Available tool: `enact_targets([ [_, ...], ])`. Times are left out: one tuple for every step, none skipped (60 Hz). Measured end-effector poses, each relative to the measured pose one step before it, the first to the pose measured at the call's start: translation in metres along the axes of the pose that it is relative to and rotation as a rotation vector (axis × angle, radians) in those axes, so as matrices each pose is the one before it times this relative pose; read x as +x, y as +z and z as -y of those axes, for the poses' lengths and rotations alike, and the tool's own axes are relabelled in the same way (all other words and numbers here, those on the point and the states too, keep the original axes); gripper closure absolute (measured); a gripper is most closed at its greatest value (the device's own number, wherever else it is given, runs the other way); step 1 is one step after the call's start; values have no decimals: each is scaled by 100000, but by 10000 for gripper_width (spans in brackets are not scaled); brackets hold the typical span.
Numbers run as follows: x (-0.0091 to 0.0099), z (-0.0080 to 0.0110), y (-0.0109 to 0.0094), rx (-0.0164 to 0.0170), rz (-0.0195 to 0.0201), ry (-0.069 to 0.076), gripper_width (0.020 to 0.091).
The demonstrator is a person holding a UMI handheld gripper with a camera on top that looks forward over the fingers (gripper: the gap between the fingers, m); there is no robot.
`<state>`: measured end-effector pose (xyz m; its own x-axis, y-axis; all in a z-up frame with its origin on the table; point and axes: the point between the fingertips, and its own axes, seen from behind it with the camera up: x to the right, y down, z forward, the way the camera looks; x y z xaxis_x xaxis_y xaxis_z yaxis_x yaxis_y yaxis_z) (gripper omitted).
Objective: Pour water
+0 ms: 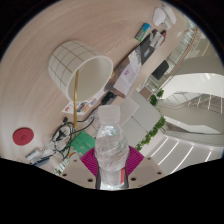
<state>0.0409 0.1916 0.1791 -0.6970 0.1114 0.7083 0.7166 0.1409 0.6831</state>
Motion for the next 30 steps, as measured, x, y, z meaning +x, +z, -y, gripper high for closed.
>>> enact_targets([
  [-111,248,1168,3167,1596,-1559,789],
  [339,159,373,1238,826,-2771,790],
  [38,232,14,325,-453,-1910,790],
  [43,220,-1,297,-592,-1838,790],
  [11,199,-18,324,-497,-1701,790],
  [-105,192,-25,375,-75,-1444,790],
  [-175,216,-25,571,340,-930,790],
  [-211,203,65,627,585,-265,790],
  [119,96,-480,355,540,-492,789],
  [-364,70,495,-1,170,1000,791],
  [163,-38,131,715,699,-174,791],
  [-79,-2,28,-113,53,546,790],
  [-23,19,7,37,-48,569,791],
  [40,77,-13,463,-203,865,789],
  [146,95,-8,781,-455,1245,788],
  [251,25,-128,595,-724,1494,789],
  [213,-74,169,567,-789,2357,789],
  [234,-150,116,148,-574,2824,791],
  [66,-311,-165,-913,-979,4189,789],
  [310,-328,36,-400,-322,4723,790],
  [321,-354,79,-402,-138,5828,791],
  [744,-50,-38,990,104,3397,791],
  [581,-409,-28,-345,-532,7194,790],
  [751,-450,-58,-288,-987,7832,791],
  [922,-498,-84,-325,-1517,8125,791],
  [955,-535,-90,-410,-1733,8302,789],
  [1003,-543,-137,-240,-1707,8609,789],
  [752,-872,-1770,-2827,-7668,11020,791],
  [745,-786,115,-599,-851,11019,790],
  [1353,567,1371,2919,3776,4695,789],
])
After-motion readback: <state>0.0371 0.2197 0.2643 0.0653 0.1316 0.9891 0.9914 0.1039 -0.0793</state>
